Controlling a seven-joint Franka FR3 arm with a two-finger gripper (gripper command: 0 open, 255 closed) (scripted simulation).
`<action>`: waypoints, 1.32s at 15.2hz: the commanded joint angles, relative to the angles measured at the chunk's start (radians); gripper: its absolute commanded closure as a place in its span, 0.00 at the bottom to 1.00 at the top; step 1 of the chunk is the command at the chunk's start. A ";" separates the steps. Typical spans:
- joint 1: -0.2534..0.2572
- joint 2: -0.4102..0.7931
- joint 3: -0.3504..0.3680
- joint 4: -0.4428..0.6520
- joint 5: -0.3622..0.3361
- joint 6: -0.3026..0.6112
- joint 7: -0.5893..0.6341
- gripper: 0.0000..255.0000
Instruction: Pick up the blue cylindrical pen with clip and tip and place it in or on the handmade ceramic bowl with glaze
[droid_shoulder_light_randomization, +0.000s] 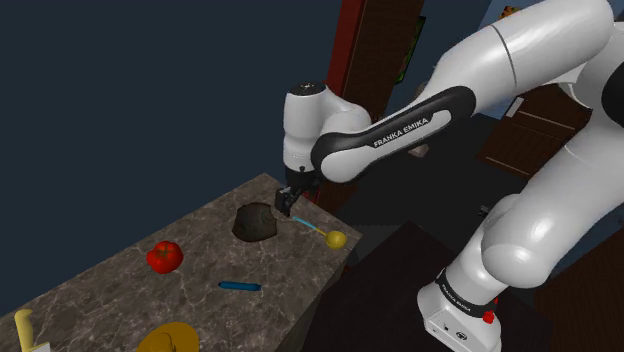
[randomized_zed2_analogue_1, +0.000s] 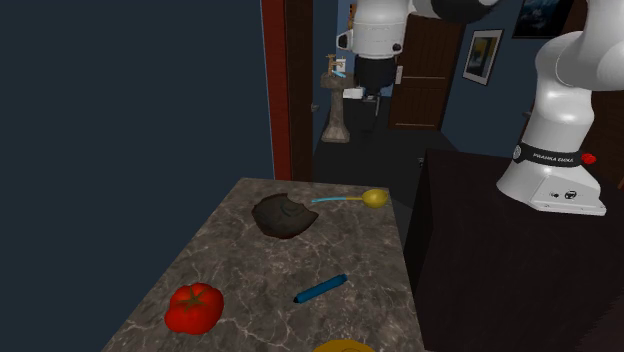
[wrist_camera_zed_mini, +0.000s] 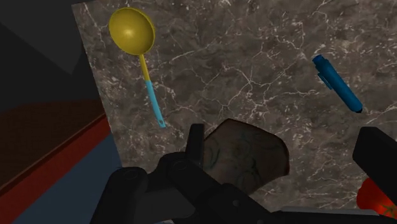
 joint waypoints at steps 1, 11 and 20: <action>0.008 0.082 0.018 0.048 -0.049 0.023 0.065 0.00; 0.148 0.486 -0.004 0.350 -0.296 0.057 0.336 0.00; 0.319 0.838 -0.074 0.740 -0.397 -0.002 0.435 0.00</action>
